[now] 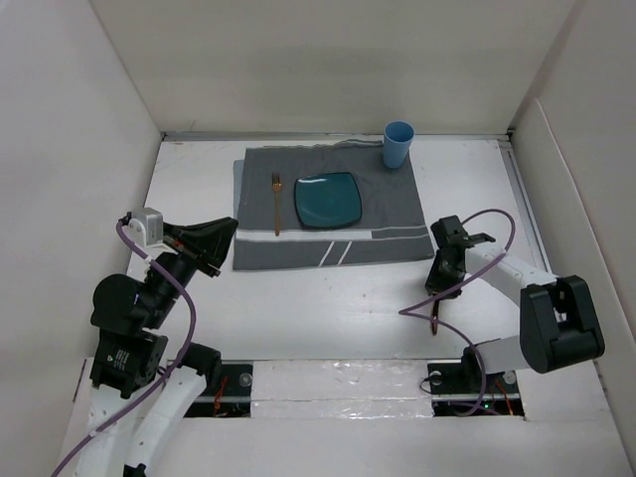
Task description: Set the dinner table for one person
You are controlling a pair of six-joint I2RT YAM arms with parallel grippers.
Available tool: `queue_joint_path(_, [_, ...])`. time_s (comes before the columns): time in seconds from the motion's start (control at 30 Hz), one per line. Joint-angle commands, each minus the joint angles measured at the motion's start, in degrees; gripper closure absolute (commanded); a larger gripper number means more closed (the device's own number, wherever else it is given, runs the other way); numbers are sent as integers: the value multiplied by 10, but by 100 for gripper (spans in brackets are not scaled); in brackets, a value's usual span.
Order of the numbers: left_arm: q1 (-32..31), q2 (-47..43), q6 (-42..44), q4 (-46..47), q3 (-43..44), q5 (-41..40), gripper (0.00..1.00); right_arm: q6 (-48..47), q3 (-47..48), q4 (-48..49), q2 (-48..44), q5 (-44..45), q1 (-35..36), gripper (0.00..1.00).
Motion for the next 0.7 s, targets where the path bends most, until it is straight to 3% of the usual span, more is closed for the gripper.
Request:
queue_joint_path(0.0, [-3,-7,10,12,14,-9,89,-17,14,2,8,-38,18,60])
queue_joint_path(0.13, [-3,-10,13,8,14,-16,89,11,1,-4,-24,-39,46,63])
queue_joint_path(0.37, [-3,-10,13,7,15,-16,89,82,-33,16,-91,-50,82,78])
queue_joint_path(0.43, [-3,-11,13,7,14,-15,89,89,-33,15,-93,-46,96,75])
queue_joint_path(0.47, [-3,-11,13,7,14,-15,89,92,-32,13,-93,-42,96,62])
queue_joint_path(0.57, [-3,-11,12,9,12,-15,89,99,-26,-10,-95,-23,109,43])
queue_joint_path(0.67, [-3,-12,12,9,12,-14,89,106,-26,-25,-106,-18,116,42])
